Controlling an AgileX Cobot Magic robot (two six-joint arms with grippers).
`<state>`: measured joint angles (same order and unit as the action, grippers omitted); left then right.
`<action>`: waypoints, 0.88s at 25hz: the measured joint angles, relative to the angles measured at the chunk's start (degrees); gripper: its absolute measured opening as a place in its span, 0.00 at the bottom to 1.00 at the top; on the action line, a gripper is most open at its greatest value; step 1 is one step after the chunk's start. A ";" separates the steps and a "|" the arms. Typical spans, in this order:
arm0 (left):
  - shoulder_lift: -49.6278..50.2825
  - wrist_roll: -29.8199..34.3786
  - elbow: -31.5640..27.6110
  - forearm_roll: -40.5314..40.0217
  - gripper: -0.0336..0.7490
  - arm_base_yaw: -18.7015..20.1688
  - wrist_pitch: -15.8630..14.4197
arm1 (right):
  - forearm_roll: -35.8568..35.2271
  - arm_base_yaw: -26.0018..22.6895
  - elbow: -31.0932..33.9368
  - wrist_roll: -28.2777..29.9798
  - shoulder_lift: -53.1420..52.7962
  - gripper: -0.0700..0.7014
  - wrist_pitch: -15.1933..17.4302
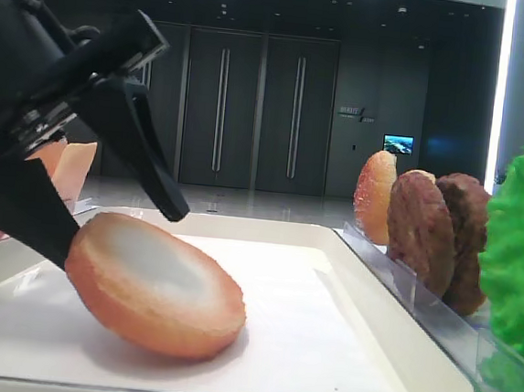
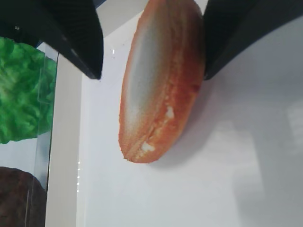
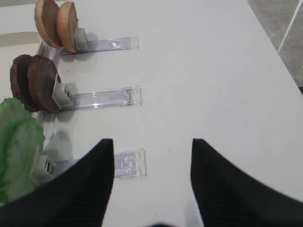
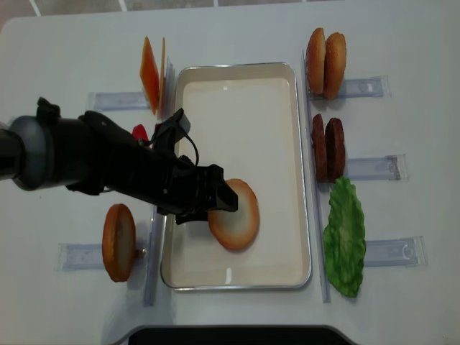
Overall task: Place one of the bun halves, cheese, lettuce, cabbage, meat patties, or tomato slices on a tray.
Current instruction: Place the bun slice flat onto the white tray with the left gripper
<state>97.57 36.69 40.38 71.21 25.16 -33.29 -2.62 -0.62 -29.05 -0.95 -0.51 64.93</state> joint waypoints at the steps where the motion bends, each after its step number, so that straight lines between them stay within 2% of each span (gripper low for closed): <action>1: 0.00 -1.63 0.53 -1.62 0.65 0.00 -0.17 | 0.00 0.00 0.00 0.00 0.00 0.55 0.00; 8: 0.00 -11.34 3.64 -11.91 0.65 0.00 -2.21 | 0.00 0.00 0.00 0.00 0.00 0.55 0.00; 15: -0.47 -24.70 7.48 -26.23 0.65 0.00 -5.55 | 0.00 0.00 0.00 0.00 0.00 0.55 0.00; 22: -5.20 -28.37 7.80 -30.21 0.65 0.00 -8.02 | 0.00 0.00 0.00 0.00 0.00 0.55 0.00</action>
<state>92.37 8.32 48.19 41.01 25.16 -41.31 -2.62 -0.62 -29.05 -0.95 -0.51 64.93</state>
